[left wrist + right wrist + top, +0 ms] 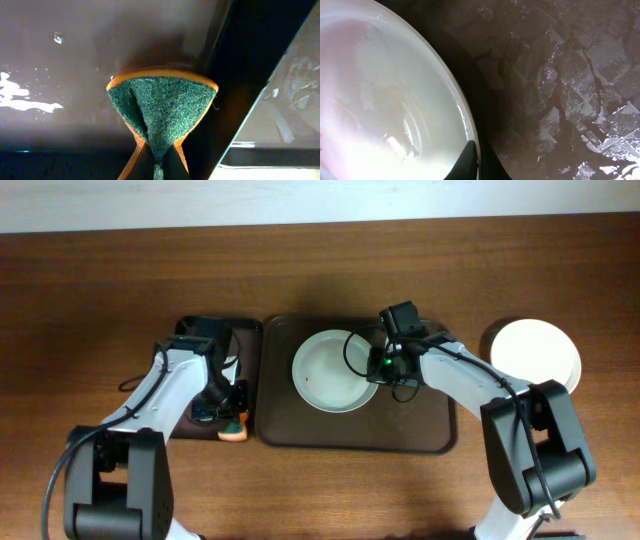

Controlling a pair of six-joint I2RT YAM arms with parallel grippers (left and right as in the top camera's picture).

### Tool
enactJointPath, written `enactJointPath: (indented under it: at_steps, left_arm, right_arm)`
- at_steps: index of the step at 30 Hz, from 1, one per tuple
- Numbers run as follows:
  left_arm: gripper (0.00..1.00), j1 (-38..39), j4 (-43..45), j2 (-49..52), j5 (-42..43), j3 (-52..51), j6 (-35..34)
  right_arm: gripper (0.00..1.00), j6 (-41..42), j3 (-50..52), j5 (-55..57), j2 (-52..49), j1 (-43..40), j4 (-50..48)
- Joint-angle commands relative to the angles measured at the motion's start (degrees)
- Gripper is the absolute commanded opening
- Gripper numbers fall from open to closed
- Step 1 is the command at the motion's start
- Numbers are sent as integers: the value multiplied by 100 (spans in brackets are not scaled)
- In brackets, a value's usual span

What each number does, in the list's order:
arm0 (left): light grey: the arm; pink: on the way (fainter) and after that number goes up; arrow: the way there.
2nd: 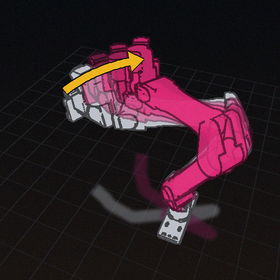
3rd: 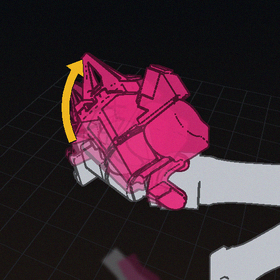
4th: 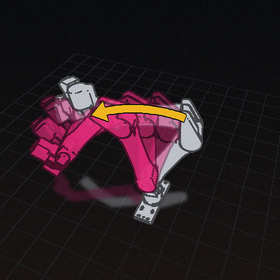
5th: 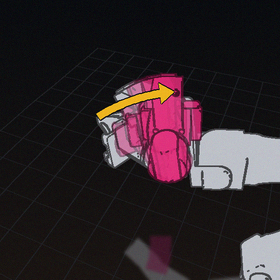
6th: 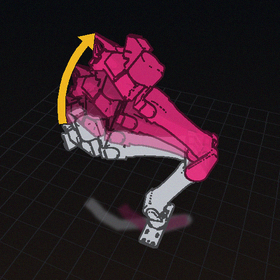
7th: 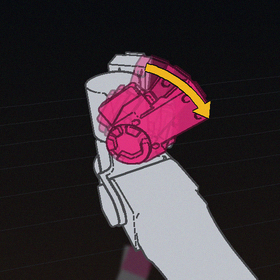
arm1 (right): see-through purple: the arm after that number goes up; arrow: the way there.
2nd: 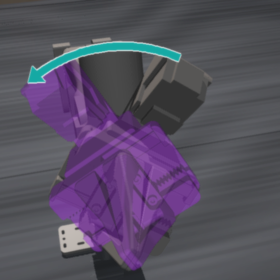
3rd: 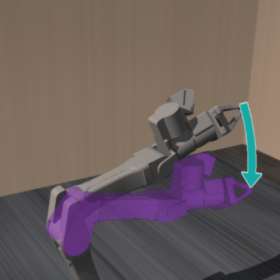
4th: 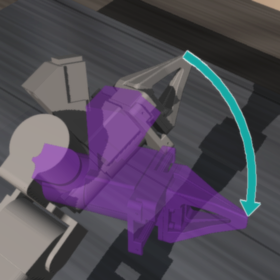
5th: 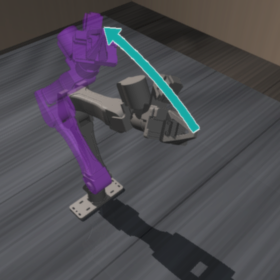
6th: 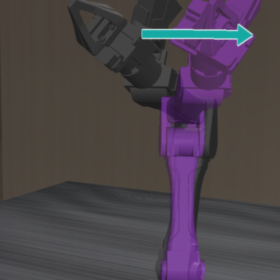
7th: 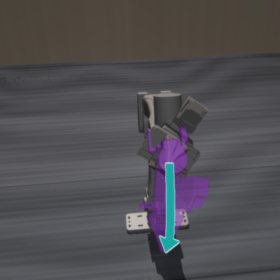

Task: Clean dirty plates on tray and stack at the side
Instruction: 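Return the sponge to the black tray and release it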

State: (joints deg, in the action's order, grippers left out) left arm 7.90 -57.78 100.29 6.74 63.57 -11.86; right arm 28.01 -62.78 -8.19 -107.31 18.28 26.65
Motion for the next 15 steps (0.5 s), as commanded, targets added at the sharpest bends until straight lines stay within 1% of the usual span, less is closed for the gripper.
enactJointPath:
  at_steps: [1,4,5,6,8,11,12,14,15]
  left_arm:
    - [0,-20,17,4,98,730,-92]
    - [0,26,105,-2,109,1561,-92]
    - [0,72,260,-2,190,1637,-92]
    - [0,186,605,2,533,1635,-92]
    - [0,435,1014,44,951,1635,-94]
    - [0,1062,1655,282,1047,1633,-98]
    - [0,1211,1735,374,1043,1633,-173]
    - [0,1602,1923,820,1045,1633,-671]
    - [0,1685,1985,960,1047,1633,-815]
  right_arm:
    - [4,-61,76,118,-87,-31,166]
    - [4,-59,76,118,-87,-31,177]
    - [4,-59,76,118,-87,-31,173]
    - [4,-59,76,118,-87,-31,166]
    - [4,-59,76,118,-87,-31,164]
    - [4,-61,76,118,-87,-31,166]
    - [4,-61,76,118,-87,-31,168]
    - [4,-61,76,118,-87,-31,168]
    - [4,-61,76,118,-87,-31,170]
